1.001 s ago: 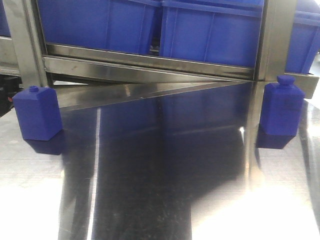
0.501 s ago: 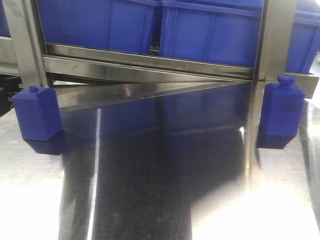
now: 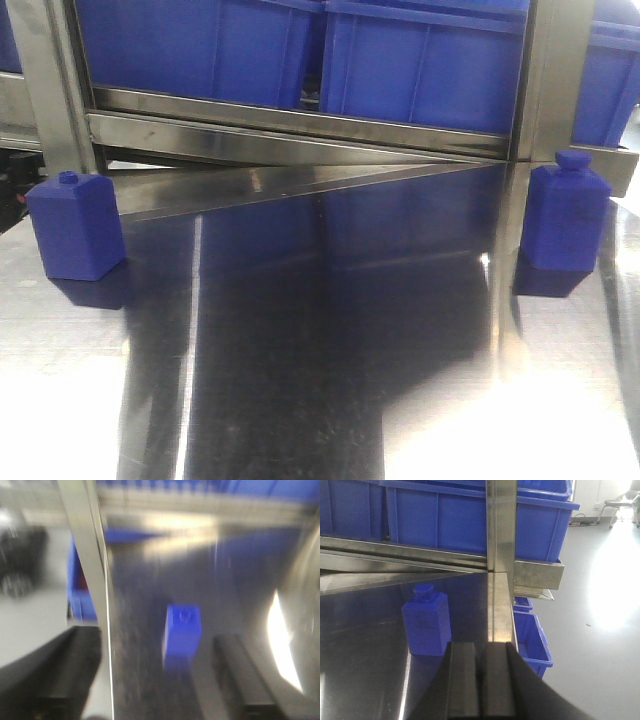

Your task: Pick and sort blue part to right shelf

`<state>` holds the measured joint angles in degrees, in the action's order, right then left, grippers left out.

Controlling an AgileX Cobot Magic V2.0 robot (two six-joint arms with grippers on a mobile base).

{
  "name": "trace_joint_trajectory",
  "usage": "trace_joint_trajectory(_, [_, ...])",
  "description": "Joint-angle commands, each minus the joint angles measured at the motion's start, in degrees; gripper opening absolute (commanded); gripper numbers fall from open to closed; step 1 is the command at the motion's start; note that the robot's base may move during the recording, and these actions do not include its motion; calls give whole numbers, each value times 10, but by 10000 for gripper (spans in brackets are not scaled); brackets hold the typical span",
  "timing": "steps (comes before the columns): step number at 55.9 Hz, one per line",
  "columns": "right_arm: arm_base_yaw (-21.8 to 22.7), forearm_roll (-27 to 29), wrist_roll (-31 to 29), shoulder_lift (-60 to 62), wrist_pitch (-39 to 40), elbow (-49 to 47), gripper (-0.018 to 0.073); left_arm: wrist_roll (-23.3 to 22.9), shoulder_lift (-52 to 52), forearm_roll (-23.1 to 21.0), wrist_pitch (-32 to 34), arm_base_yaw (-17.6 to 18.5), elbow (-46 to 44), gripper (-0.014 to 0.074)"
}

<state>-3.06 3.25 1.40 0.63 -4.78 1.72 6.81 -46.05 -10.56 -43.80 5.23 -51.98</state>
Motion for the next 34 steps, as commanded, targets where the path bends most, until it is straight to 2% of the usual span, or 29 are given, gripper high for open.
trace_joint_trajectory(1, [0, 0, -3, 8, 53, -5, 37, -4, -65, -10, -13, 3, -64, 601])
trace_joint_trajectory(20, [0, 0, -3, 8, 53, -5, 37, 1, -300, -21, -140, 6, -228, 601])
trace_joint_trajectory(34, [0, 0, -3, 8, 53, -5, 37, -1, -402, -21, -135, 53, -277, 601])
